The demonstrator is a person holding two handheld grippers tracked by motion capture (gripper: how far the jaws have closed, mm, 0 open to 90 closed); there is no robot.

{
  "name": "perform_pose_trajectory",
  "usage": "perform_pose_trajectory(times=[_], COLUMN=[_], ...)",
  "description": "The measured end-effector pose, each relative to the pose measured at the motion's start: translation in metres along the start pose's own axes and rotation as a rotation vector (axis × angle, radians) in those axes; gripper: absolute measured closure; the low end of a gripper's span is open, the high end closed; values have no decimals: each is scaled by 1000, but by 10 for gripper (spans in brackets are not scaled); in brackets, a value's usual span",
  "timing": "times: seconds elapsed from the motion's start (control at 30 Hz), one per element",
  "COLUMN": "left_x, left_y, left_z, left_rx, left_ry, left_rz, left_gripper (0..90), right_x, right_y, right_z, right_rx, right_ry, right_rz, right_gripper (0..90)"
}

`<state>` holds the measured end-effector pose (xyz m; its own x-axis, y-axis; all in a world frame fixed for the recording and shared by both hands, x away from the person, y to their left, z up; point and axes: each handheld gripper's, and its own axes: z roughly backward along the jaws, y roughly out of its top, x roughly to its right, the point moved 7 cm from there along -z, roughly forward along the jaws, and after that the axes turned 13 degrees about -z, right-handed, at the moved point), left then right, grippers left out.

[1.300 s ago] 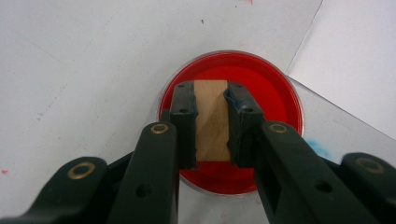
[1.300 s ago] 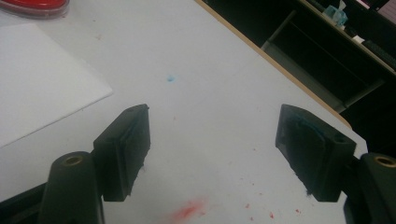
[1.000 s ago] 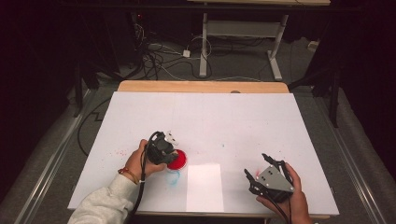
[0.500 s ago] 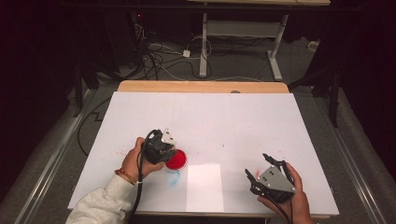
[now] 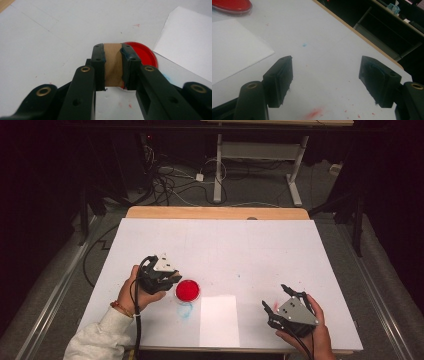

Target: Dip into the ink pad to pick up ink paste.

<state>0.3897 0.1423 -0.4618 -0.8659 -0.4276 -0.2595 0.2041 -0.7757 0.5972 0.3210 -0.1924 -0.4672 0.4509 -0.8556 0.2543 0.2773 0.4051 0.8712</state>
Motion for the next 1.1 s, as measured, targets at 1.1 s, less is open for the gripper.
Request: perform_pose_trajectory(times=[1.1], left_x=[22], left_y=[-6], left_z=[27], left_rx=[168], left_ry=[63], left_rz=[-30], left_gripper=[736], right_x=[-2], right_y=[6], right_z=[-9], right_rx=[10], right_ry=[43], right_rz=[-40], right_gripper=[281])
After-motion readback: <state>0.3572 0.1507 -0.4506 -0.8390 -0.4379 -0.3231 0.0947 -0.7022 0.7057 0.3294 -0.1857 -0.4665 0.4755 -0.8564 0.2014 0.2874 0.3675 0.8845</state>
